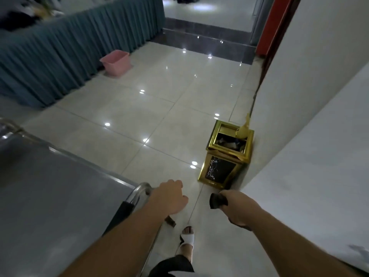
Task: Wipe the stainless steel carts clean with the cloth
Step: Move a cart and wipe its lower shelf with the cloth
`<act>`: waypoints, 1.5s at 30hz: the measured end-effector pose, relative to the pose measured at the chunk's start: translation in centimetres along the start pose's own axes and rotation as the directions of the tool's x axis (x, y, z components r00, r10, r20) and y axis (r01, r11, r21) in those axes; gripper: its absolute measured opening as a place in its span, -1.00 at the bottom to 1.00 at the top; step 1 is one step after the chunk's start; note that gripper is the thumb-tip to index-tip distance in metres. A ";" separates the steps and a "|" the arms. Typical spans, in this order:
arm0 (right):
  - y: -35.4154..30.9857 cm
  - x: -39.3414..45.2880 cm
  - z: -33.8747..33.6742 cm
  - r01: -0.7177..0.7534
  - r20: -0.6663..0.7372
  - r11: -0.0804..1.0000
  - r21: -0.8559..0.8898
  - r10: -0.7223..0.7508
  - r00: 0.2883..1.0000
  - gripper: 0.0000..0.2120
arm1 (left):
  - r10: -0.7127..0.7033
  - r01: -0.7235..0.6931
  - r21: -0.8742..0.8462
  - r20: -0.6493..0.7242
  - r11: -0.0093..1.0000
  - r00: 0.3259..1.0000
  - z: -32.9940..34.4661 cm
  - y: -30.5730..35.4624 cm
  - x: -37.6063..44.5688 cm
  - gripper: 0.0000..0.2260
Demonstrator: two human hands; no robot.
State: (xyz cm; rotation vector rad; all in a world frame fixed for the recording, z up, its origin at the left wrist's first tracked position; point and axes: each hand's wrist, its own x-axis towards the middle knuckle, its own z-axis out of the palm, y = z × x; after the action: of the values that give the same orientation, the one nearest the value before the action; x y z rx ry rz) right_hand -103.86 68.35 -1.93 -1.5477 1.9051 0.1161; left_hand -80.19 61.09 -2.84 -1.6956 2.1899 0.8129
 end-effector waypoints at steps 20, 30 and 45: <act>-5.7 32.7 -18.8 0.225 0.185 0.899 -0.375 -0.166 0.969 -0.84 | -0.297 0.302 -0.147 0.054 0.942 0.953 -12.7 -2.2 23.2 -0.51; -19.7 43.8 -19.9 0.580 0.358 0.690 -0.433 -0.459 0.813 -0.89 | -0.599 0.581 -0.297 0.034 0.758 0.800 -18.1 -8.1 23.0 -0.48; -49.0 54.9 -16.3 0.760 0.540 0.403 -0.510 -0.538 0.647 -0.87 | -0.768 0.713 -0.427 0.063 0.556 0.637 -25.4 -30.6 24.8 -0.53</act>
State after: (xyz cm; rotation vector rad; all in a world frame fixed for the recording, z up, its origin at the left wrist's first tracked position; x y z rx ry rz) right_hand -70.96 0.55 -2.86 -2.5411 0.8567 0.7598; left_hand -54.89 21.63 -3.39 -2.6518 1.1095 0.9503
